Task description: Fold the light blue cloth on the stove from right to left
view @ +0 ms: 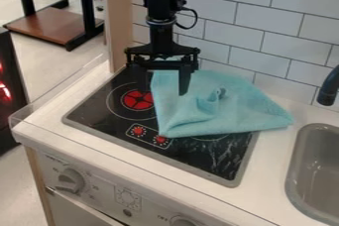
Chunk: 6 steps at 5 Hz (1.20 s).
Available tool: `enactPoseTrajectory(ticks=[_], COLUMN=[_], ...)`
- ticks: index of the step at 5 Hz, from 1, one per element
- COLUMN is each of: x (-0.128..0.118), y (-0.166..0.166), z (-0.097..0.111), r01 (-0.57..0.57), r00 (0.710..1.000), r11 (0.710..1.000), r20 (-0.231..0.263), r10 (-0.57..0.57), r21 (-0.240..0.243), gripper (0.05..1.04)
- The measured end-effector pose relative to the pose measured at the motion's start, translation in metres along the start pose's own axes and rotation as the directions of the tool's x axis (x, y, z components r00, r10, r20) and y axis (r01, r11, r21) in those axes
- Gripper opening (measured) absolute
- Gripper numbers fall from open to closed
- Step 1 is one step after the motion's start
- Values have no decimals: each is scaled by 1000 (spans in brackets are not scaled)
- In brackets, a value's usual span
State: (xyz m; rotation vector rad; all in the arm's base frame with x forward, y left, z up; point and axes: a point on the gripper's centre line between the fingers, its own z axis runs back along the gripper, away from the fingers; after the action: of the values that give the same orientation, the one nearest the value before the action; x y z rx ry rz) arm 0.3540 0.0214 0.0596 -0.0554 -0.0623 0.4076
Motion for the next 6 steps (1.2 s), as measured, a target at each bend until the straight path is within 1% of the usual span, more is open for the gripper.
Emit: enactPoseTrajectory(ticks=[1, 2, 3, 4, 5, 6], x=[-2, -1, 4, 4, 2, 3], y=[-6, -32, -67, -103, -141, -164], z=[0, 8, 26, 28, 8, -11], r01=[-31, -54, -23, 8, 53, 74], r00=[1000, 998, 997, 996, 996, 994], r11=[999, 998, 997, 997, 998, 997], r20=[-4, 16, 68, 85, 79, 75], r10=[30, 55, 28, -2, -50, -73], r21=[-20, -42, -77, -71, -35, -5], gripper=[999, 999, 999, 999, 999, 999])
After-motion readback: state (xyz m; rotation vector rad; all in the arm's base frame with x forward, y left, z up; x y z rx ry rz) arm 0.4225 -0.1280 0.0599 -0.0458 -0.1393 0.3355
